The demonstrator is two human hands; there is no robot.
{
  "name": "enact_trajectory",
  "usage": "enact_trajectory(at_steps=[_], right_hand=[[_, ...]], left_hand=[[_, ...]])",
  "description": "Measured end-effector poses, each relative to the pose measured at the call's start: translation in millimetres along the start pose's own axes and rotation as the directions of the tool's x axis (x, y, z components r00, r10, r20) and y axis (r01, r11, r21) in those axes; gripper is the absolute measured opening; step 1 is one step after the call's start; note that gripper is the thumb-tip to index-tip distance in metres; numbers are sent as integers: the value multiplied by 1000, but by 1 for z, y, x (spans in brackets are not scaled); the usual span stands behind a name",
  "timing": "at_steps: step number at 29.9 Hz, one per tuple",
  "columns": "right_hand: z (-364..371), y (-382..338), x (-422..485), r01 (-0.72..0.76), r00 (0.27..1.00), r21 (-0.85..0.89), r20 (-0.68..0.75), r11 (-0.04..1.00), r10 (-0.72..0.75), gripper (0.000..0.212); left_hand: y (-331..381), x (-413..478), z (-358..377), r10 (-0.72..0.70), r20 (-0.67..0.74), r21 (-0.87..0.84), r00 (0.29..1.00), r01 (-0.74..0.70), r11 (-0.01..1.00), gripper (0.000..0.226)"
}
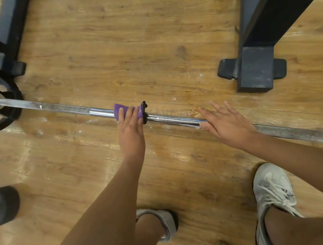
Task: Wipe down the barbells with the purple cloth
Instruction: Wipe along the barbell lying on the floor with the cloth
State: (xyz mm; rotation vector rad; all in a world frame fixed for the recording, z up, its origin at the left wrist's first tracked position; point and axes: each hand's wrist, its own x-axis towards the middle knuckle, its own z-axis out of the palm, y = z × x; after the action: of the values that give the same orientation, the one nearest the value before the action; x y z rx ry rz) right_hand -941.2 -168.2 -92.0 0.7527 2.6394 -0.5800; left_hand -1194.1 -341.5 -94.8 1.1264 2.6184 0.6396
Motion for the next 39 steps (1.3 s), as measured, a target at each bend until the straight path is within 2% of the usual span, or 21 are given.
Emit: enact_trajectory(at_steps=[5,12,17,25,29,32,36,39], right_hand=[[-5,-2,1,-6,1000,-6,5,1000,6,74],[-6,3,5,-4,1000,24,2,1000,4,73],[-7,4,6,-6,1000,27,-1,1000,6,70],[-4,5,7,-22,1000,-19,-18,1000,21,78],[-5,0,4,-32,999,-10,-15,999,31,82],[-3,-3,0,-16,1000,5,-25,1000,16,80],[4,-9,-6,-11,999,3,-41,1000,11,78],[8,-13,-12,-7,999,6,-46,1000,8,75]], left_hand=[[19,-18,16,158,75,-14,985,-158,987,43],[16,5,15,147,23,5,989,-147,989,34],[19,1,18,266,38,86,963,-269,959,37],[33,26,16,150,-10,-64,989,-150,987,29],[44,-1,20,92,52,17,994,-93,996,34],[47,-14,26,66,62,18,996,-67,998,37],[40,-16,26,127,42,61,991,-130,990,35],[44,-20,24,111,66,80,992,-116,990,37]])
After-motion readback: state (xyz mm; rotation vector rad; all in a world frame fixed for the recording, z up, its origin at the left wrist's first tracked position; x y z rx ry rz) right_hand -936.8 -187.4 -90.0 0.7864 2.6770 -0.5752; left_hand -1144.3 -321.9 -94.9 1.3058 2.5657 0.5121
